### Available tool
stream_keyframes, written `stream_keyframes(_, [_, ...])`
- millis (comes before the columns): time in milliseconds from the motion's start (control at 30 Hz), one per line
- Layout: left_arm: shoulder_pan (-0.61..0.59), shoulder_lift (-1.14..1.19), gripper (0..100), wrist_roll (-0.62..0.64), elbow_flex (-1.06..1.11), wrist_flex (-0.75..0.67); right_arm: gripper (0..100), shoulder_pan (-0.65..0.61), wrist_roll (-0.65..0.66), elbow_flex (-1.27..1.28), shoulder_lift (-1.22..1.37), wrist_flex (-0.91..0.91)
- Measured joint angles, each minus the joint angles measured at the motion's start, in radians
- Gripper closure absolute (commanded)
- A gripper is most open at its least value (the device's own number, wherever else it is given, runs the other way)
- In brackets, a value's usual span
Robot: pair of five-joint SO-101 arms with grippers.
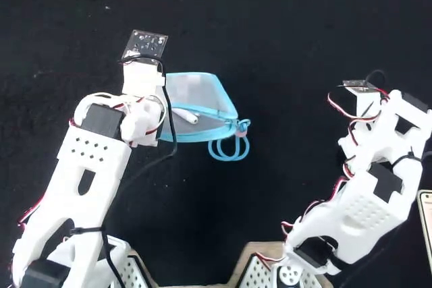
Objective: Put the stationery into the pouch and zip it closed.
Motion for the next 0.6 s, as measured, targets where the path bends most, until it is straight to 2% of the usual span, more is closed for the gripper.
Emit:
stream_keyframes(133, [0.0, 0.0, 97, 0.0, 0.0, 0.0, 88.2, 0.0, 0.0, 0.015, 0.0, -0.052])
stream_keyframes(233, [0.0, 0.0, 97, 0.0, 0.0, 0.0, 98.6, 0.005, 0.0, 0.018, 0.0, -0.095])
stream_keyframes(400, [0.0, 0.0, 97, 0.0, 0.0, 0.0, 98.8, 0.043, 0.0, 0.018, 0.0, -0.157])
stream_keyframes(600, [0.0, 0.0, 97, 0.0, 0.0, 0.0, 98.8, 0.103, -0.044, 0.018, -0.063, -0.129])
